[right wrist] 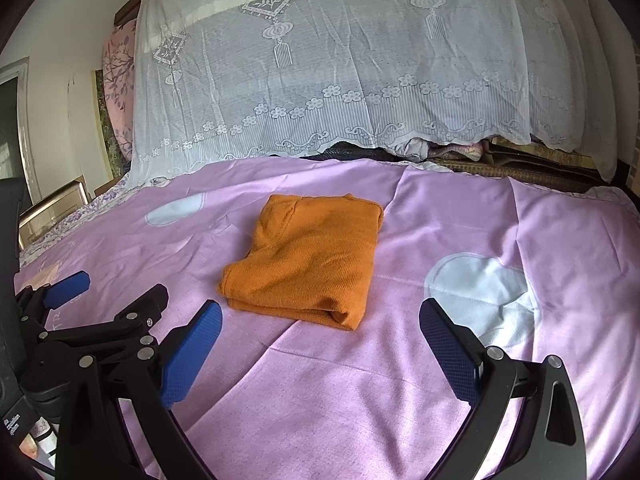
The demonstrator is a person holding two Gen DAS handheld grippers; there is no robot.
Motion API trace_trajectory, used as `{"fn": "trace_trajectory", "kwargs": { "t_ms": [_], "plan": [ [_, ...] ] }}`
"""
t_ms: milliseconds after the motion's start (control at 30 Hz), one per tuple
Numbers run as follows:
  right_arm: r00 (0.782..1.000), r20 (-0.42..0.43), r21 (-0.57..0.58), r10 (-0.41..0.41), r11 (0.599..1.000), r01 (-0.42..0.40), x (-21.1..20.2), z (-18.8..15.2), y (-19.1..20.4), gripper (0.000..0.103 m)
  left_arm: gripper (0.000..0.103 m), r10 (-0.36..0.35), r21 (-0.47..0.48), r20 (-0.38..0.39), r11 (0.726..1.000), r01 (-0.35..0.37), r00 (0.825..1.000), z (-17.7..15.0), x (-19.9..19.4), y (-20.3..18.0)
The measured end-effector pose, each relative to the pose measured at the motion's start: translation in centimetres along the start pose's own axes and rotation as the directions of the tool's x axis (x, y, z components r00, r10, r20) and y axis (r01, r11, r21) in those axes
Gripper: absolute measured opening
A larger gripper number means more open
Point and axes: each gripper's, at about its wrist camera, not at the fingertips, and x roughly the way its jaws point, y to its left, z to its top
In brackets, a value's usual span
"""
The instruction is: Fold small clothes
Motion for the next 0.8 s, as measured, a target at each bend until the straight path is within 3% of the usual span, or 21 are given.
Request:
{"fn": "trace_trajectory", "kwargs": {
  "t_ms": [800],
  "plan": [
    [1.000,-0.007,0.004,0.006,1.000,-0.006,0.28,-0.20,-0.08,0.100,0.099,0.000,0.001,0.000,1.000,0.000,1.000,0.01,-0.01,0.08]
  ]
}}
